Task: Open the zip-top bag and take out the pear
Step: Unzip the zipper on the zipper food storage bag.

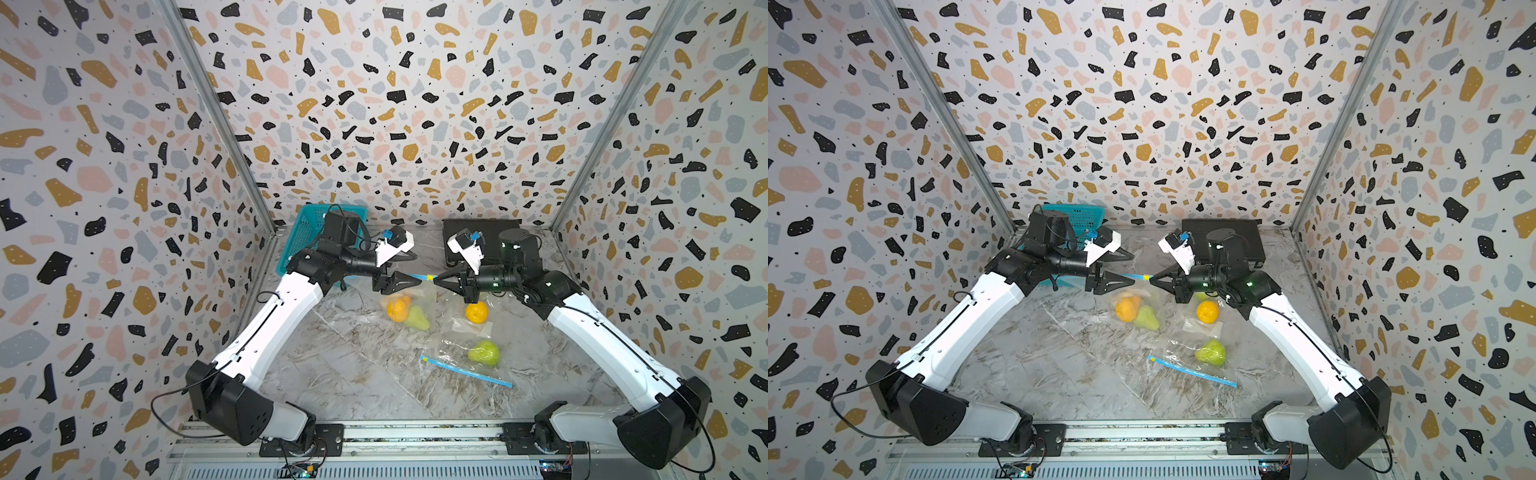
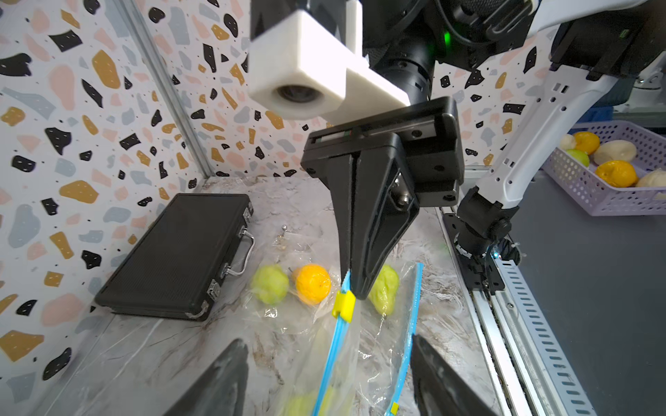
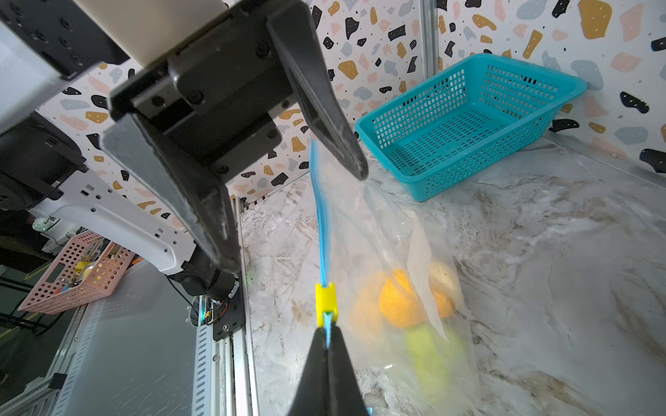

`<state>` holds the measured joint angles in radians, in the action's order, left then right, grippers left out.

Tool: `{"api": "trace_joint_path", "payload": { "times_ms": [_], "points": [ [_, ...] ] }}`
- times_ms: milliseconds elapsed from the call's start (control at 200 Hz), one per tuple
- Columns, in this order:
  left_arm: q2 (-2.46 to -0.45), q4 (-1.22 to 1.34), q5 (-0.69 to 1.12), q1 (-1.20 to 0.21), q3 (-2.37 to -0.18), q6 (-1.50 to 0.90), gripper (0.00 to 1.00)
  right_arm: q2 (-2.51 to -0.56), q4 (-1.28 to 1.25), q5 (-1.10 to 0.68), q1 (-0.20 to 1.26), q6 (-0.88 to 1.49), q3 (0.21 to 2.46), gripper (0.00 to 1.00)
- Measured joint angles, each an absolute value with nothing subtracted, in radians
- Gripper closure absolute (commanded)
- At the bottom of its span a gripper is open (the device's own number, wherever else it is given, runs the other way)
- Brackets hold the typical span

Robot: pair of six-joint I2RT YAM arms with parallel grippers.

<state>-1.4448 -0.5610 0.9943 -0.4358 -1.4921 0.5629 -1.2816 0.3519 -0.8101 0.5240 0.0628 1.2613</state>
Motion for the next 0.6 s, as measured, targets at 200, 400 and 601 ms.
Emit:
{"api": "trace_joint_path", "payload": {
  "times_ms": [200,400,601],
  "points": [
    [-1.491,-0.611,1.007,-0.467,-1.536,0.595,0.58,-1.282,0.353,-0.81,0.524,0.063,1.261,1.0],
    [-1.505,-0.628,1.013,-0.477,-1.538,0.594,0.63,-1.282,0.359,-0.81,0.524,0.063,1.261,1.0],
    [-1.523,-0.628,1.012,-0.489,-1.54,0.591,0.66,-1.282,0.36,-0.81,0.524,0.063,1.261,1.0]
  ]
}}
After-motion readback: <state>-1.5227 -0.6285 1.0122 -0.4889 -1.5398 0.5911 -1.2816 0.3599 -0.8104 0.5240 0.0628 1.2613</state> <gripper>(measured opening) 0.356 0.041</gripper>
